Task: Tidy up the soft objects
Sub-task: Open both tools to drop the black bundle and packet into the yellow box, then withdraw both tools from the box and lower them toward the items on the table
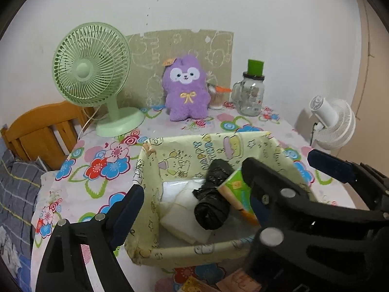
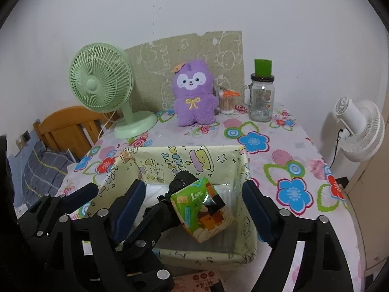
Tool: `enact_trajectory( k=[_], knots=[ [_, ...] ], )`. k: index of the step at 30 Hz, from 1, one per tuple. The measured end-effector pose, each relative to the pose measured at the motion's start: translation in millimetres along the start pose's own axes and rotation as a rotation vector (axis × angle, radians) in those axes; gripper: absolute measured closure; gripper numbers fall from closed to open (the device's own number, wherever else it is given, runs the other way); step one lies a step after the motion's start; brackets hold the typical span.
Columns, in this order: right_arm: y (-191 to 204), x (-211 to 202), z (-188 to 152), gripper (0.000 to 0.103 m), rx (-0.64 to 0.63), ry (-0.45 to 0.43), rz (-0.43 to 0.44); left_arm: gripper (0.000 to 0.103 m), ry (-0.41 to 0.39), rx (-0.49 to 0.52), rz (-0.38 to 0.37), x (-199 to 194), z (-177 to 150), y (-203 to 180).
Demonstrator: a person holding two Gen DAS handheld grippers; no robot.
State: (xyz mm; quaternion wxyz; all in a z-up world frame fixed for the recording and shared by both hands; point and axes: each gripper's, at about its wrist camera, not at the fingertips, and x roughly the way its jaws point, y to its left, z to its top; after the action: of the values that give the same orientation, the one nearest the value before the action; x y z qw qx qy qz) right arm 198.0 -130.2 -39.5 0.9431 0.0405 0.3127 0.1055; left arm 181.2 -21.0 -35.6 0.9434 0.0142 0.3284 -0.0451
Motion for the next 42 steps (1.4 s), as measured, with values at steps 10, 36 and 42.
enact_trajectory(
  k=[10,36,42],
  knots=[
    [-0.2,-35.1,-6.2,0.008,-0.012,-0.050,-0.032,0.000,-0.041,0.003,0.004,-31.9,-4.0,-10.5],
    [4.6,-124.7,-45.1,0.005,-0.046,-0.154,-0.059,0.000,-0.099,0.006,-0.026,-109.6,-42.7,-32.7],
    [4.6,-141.4,-54.2,0.005,-0.050,-0.158,-0.081,0.000,-0.104,0.001,-0.042,-122.1,-52.4,-38.6]
  ],
)
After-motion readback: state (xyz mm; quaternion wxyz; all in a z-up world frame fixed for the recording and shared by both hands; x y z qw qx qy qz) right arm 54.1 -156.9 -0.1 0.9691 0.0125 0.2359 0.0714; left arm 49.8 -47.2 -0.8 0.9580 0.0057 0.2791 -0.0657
